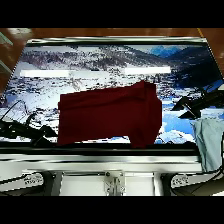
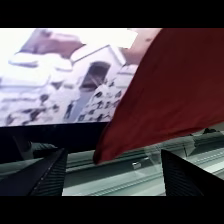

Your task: Fold the shirts.

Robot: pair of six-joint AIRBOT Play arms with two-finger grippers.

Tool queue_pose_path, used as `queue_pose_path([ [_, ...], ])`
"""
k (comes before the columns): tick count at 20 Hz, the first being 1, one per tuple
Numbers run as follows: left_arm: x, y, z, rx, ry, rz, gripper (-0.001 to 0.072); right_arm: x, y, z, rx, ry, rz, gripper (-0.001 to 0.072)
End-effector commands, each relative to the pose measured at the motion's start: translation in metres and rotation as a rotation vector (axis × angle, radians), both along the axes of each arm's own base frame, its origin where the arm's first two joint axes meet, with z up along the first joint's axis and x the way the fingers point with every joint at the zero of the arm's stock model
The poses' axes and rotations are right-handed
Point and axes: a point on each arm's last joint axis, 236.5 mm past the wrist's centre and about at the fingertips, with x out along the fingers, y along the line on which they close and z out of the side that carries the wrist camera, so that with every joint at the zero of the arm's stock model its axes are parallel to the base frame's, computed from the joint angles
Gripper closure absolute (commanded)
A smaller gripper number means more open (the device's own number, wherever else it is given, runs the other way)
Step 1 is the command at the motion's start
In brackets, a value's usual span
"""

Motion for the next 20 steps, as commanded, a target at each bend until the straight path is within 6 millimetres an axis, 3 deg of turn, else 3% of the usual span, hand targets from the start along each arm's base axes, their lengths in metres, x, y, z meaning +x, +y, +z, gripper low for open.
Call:
queue_pose_path([
  [1, 0.008, -0.017, -0.011, 0.017, -0.019, -0.019, 0.0004, 0.006, -0.002, -0.004, -0.002, -0.032, -0.027, 0.0018],
  [7, 0.0, -0.046, -0.021, -0.011, 0.042, -0.092, 0.0023, 0.002, -0.007, -0.01, -0.029, -0.027, -0.007, 0.0018],
  [8, 0.002, -0.05, -0.02, -0.024, 0.04, -0.09, 0.0154, -0.001, -0.004, -0.015, -0.025, -0.014, -0.004, 0.0018],
  [10, 0.006, -0.058, -0.017, -0.046, 0.034, -0.081, 0.0577, -0.016, 0.007, -0.033, -0.046, 0.026, 0.056, 0.0018],
  [11, 0.005, -0.058, -0.016, -0.048, 0.038, -0.076, 0.0656, -0.021, 0.019, -0.043, -0.051, 0.035, 0.091, 0.0018],
  [13, 0.004, -0.06, -0.013, -0.054, 0.046, -0.076, 0.0669, -0.023, 0.04, -0.061, -0.069, 0.024, 0.139, 0.0018],
  [15, 0.003, -0.059, -0.01, -0.052, 0.038, -0.082, 0.0669, -0.015, 0.05, -0.072, -0.097, -0.004, 0.144, 0.002],
  [17, 0.008, -0.056, -0.006, -0.037, 0.009, -0.08, 0.0669, -0.01, 0.061, -0.079, -0.077, 0.005, 0.127, 0.011],
  [20, 0.022, -0.042, 0.005, -0.011, -0.048, -0.045, 0.0669, -0.02, 0.083, -0.093, -0.04, 0.072, 0.16, 0.011],
])
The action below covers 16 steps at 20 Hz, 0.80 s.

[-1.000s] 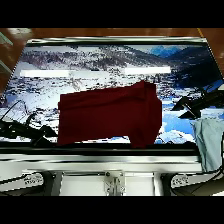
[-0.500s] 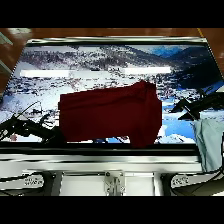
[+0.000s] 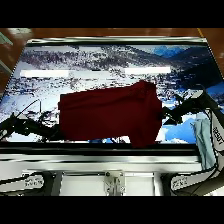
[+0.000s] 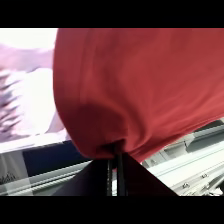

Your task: Fold the shirts.

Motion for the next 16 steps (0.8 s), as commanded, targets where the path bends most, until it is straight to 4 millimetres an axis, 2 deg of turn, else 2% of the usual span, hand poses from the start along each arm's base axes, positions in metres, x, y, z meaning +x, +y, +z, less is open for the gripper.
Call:
queue_pose_path([
  [1, 0.014, 0.013, 0.013, 0.021, -0.06, 0.037, 0.0669, -0.008, 0.025, -0.019, 0.012, 0.052, 0.04, 0.0179],
  [3, 0.028, 0.024, 0.024, 0.043, -0.111, 0.059, 0.067, -0.013, 0.036, -0.014, 0.02, 0.066, 0.084, 0.0647],
  [4, 0.038, 0.031, 0.034, 0.065, -0.153, 0.058, 0.067, -0.013, 0.039, -0.003, 0.031, 0.047, 0.11, 0.0651],
  [5, 0.053, 0.039, 0.052, 0.101, -0.226, 0.052, 0.0671, -0.005, 0.04, 0.017, 0.04, -0.022, 0.154, 0.0652],
  [6, 0.074, 0.047, 0.081, 0.141, -0.332, 0.052, 0.0671, 0.007, 0.036, 0.043, 0.023, -0.113, 0.187, 0.0652],
  [7, 0.094, 0.055, 0.12, 0.187, -0.459, 0.046, 0.0671, 0.025, 0.031, 0.08, -0.004, -0.245, 0.219, 0.0652],
  [8, 0.114, 0.062, 0.175, 0.245, -0.623, 0.036, 0.0671, 0.044, 0.027, 0.134, -0.044, -0.427, 0.28, 0.0652],
  [9, 0.127, 0.067, 0.235, 0.306, -0.781, 0.037, 0.067, 0.061, 0.018, 0.198, -0.128, -0.626, 0.315, 0.0652],
  [10, 0.132, 0.07, 0.307, 0.377, -0.961, 0.04, 0.067, 0.071, 0.009, 0.267, -0.232, -0.818, 0.312, 0.0652],
  [11, 0.129, 0.07, 0.376, 0.445, -1.131, 0.051, 0.067, 0.072, 0.0, 0.349, -0.356, -1.04, 0.285, 0.0651],
  [12, 0.115, 0.066, 0.449, 0.515, -1.315, 0.068, 0.067, 0.063, -0.007, 0.429, -0.466, -1.257, 0.237, 0.0651],
  [13, 0.094, 0.058, 0.509, 0.57, -1.472, 0.086, 0.0669, 0.04, -0.014, 0.511, -0.571, -1.477, 0.151, 0.0652],
  [14, 0.066, 0.049, 0.562, 0.607, -1.605, 0.119, 0.0669, 0.009, -0.019, 0.572, -0.645, -1.637, 0.061, 0.0652],
  [15, 0.04, 0.039, 0.598, 0.62, -1.695, 0.152, 0.067, -0.027, -0.022, 0.615, -0.692, -1.748, -0.017, 0.0652],
  [16, 0.015, 0.029, 0.626, 0.618, -1.765, 0.18, 0.067, -0.058, -0.024, 0.638, -0.728, -1.804, -0.057, 0.0652],
])
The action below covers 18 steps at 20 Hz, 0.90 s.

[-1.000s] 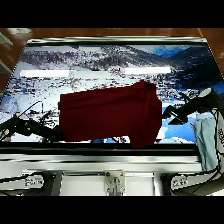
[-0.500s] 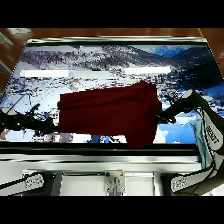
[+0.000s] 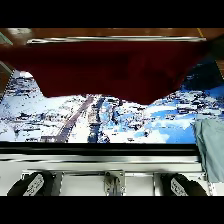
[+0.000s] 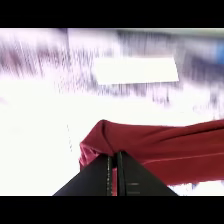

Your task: Fold the shirts.

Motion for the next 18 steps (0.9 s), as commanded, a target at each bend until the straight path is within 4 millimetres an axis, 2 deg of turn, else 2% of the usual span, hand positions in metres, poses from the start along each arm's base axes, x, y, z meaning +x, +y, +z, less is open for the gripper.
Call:
queue_pose_path([
  [1, -0.1, -0.035, 0.138, 0.052, -0.381, 0.043, 0.067, -0.128, -0.012, 0.16, -0.061, -0.488, -0.156, 0.0652],
  [2, -0.12, -0.039, 0.151, 0.049, -0.422, 0.059, 0.067, -0.152, -0.01, 0.166, -0.063, -0.513, -0.167, 0.0652],
  [4, -0.149, -0.041, 0.163, 0.054, -0.471, 0.102, 0.067, -0.184, -0.006, 0.17, -0.076, -0.534, -0.171, 0.0651],
  [6, -0.166, -0.039, 0.158, 0.092, -0.462, 0.139, 0.067, -0.205, -0.006, 0.167, -0.088, -0.532, -0.188, 0.0652],
  [8, -0.168, -0.033, 0.138, 0.125, -0.381, 0.165, 0.0669, -0.21, -0.01, 0.156, -0.083, -0.488, -0.209, 0.0652],
  [10, -0.16, -0.03, 0.117, 0.142, -0.294, 0.159, 0.0669, -0.2, -0.015, 0.131, -0.088, -0.375, -0.218, 0.0652],
  [11, -0.152, -0.027, 0.107, 0.154, -0.256, 0.151, 0.0669, -0.189, -0.018, 0.11, -0.09, -0.281, -0.216, 0.0652],
  [13, -0.123, -0.016, 0.069, 0.15, -0.112, 0.131, 0.0669, -0.157, -0.023, 0.061, -0.085, -0.062, -0.203, 0.0652],
  [16, -0.071, 0.004, -0.033, 0.102, 0.248, 0.066, 0.067, -0.106, -0.032, -0.047, -0.031, 0.368, -0.198, 0.0652],
  [18, -0.037, 0.015, -0.098, 0.038, 0.438, 0.038, 0.067, -0.068, -0.036, -0.13, 0.003, 0.607, -0.189, 0.0652],
])
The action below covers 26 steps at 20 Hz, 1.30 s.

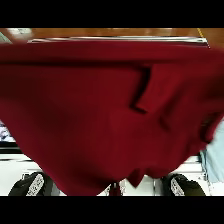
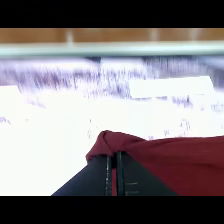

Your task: Fold the shirts.

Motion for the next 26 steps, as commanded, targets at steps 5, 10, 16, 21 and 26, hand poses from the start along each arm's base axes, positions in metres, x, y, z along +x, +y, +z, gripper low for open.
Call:
queue_pose_path([
  [5, 0.135, 0.019, -0.241, -0.206, 0.583, -0.045, 0.067, 0.144, 0.012, -0.268, 0.295, 0.509, -0.006, 0.0652],
  [10, 0.237, 0.009, -0.36, -0.24, 0.61, -0.006, 0.067, 0.253, 0.027, -0.362, 0.348, 0.334, -0.013, 0.0652],
  [16, 0.301, -0.002, -0.403, -0.2, 0.461, 0.028, 0.0669, 0.316, 0.035, -0.378, 0.285, 0.094, -0.04, 0.0652],
  [21, 0.295, -0.01, -0.415, -0.206, 0.507, 0.011, 0.0668, 0.302, 0.042, -0.394, 0.327, 0.182, -0.049, 0.0651],
  [26, 0.247, -0.011, -0.389, -0.249, 0.711, -0.017, 0.0006, 0.256, 0.056, -0.356, 0.347, 0.334, 0.025, 0.002],
])
